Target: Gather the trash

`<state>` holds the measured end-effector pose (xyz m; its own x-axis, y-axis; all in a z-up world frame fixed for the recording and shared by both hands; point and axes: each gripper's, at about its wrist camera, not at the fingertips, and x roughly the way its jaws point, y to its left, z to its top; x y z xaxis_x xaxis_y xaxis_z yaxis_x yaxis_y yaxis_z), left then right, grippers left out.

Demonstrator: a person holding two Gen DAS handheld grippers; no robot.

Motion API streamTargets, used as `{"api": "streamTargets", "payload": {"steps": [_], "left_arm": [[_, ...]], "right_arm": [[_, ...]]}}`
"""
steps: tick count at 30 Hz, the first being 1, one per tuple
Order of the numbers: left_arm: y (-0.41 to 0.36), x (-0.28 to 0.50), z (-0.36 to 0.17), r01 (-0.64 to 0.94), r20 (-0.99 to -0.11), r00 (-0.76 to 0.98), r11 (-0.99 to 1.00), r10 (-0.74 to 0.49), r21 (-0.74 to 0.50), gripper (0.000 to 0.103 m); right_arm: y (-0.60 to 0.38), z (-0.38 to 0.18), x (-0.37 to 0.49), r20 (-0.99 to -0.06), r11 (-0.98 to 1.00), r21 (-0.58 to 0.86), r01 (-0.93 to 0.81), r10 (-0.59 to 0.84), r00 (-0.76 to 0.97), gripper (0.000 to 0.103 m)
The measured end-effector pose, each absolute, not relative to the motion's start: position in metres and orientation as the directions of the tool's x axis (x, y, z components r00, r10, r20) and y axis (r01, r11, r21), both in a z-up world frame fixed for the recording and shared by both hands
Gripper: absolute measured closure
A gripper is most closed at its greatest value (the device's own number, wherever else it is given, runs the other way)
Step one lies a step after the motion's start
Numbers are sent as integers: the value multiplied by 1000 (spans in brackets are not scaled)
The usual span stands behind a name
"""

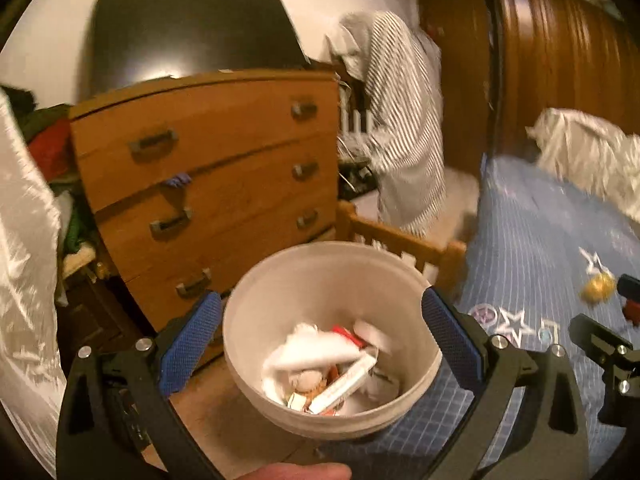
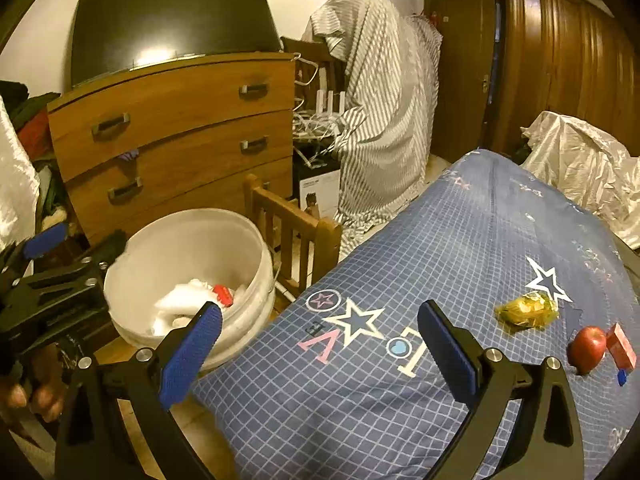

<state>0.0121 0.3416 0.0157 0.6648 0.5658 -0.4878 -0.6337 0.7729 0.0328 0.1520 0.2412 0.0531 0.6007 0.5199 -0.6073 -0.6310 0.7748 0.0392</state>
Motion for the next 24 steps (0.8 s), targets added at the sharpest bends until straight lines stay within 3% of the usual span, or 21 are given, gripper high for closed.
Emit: {"api": "streamTargets", "payload": {"steps": [13, 24], "left_arm": [[335, -5, 14, -703, -375, 661, 711, 650, -7, 6], [328, -3, 9, -699, -364, 664, 715, 654, 10, 6]], "right_arm": [[220, 64, 130, -474, 796, 16, -605, 539, 696, 5], [223, 56, 122, -483, 780, 4, -626, 549, 682, 5]]}}
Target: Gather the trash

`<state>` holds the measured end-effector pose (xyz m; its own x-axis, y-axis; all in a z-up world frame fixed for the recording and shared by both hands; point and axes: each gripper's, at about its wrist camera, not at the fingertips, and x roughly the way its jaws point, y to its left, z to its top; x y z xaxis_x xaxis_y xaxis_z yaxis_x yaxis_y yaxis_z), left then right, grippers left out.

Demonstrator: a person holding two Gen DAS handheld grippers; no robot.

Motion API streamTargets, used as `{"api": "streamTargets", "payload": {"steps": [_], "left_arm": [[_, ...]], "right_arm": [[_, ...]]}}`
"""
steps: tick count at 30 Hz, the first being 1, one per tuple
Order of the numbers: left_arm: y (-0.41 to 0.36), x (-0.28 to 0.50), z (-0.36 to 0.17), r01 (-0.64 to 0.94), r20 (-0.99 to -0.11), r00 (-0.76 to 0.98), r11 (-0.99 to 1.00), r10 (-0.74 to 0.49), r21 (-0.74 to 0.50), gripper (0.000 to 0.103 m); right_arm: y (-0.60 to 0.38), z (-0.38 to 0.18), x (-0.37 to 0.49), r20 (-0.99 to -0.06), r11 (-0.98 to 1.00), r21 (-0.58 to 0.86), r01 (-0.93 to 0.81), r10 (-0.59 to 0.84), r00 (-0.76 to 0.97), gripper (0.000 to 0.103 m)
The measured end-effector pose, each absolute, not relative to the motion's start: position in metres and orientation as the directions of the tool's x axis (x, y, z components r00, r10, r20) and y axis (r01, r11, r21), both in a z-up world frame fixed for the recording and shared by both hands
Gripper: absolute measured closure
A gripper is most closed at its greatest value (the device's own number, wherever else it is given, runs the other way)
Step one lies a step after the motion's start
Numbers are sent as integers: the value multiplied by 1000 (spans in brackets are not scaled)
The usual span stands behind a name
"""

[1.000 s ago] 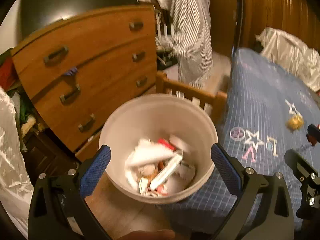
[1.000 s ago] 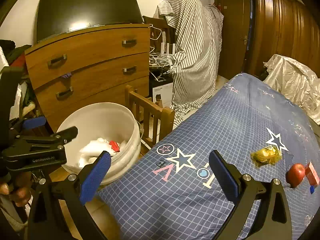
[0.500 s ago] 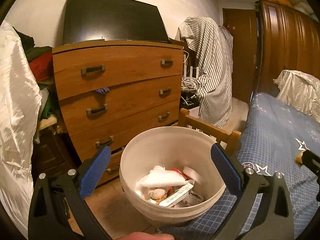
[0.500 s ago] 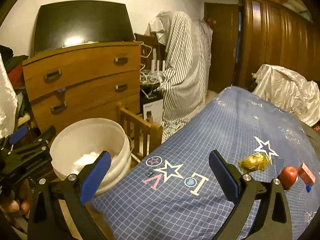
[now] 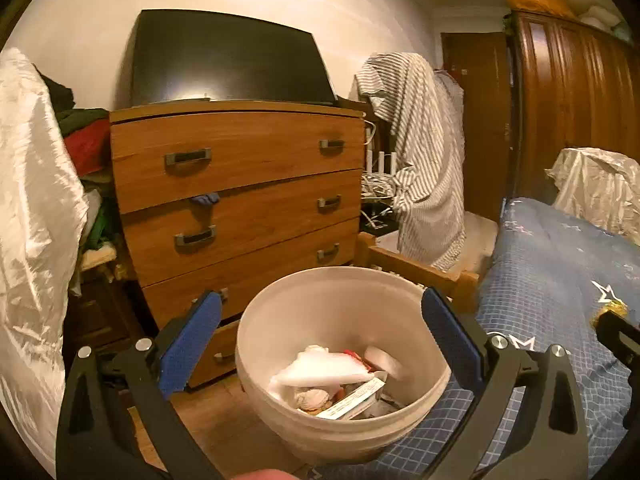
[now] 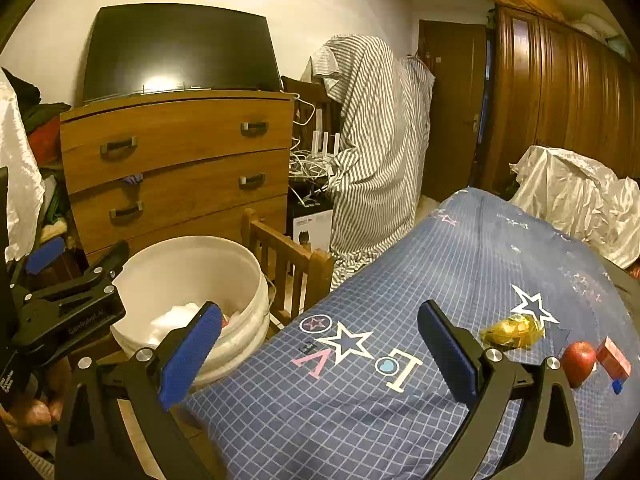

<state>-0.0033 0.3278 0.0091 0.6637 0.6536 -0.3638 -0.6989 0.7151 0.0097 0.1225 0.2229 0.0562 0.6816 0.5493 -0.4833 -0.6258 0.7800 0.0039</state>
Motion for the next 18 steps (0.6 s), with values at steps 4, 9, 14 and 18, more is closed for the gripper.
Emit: {"api": "streamTargets", "payload": {"steps": [4, 9, 14, 18], "left_arm": [[334, -1, 4, -710, -408, 639, 704, 652, 13, 6], [338, -2, -2, -731, -440, 603, 681, 665, 28, 6], [336, -7, -5, -737, -459, 585, 674, 668, 42, 6], [334, -7, -7, -728, -479, 585, 684, 654, 45, 6]], "right_arm": [[223, 54, 122, -491, 779, 7, -627, 549, 676, 5], [223, 53, 121, -493, 779, 11, -627, 549, 674, 5], [220, 51, 121, -500, 783, 23, -622, 548, 671, 5], [216, 48, 121, -510, 785, 37, -618, 547, 664, 5]]}}
